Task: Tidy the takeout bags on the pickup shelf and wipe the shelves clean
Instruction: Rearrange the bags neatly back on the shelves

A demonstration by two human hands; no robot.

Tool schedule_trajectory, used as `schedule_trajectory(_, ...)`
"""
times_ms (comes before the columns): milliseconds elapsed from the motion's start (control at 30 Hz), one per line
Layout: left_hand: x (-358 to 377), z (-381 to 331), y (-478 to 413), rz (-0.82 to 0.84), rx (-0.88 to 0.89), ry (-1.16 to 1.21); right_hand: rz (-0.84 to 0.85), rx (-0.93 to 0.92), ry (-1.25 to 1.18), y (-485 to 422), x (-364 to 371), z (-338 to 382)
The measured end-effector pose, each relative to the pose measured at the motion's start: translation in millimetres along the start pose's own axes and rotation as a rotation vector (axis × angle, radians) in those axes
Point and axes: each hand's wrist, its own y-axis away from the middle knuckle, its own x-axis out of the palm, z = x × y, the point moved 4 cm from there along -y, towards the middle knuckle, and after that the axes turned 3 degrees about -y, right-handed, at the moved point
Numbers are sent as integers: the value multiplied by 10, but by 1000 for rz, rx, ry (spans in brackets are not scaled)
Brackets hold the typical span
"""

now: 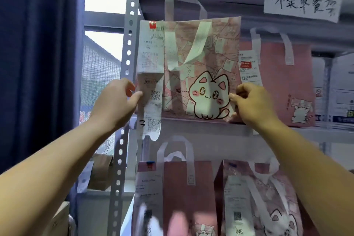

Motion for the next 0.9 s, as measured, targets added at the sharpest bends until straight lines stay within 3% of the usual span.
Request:
schedule_trajectory(333, -478, -368, 341, -146, 81, 165, -90, -209, -45, 305, -401, 276)
schedule_trajectory(500, -713, -796, 472, -229, 65, 280, -105, -329, -168, 430, -811, 429)
schedule_trajectory(667, -869, -1354, 624, -296, 65, 279, -96, -332, -279, 398, -1387, 393)
schedule_trajectory(900, -590, -2273, 961, -297, 34, 300, -128, -398, -138, 420, -2344, 27)
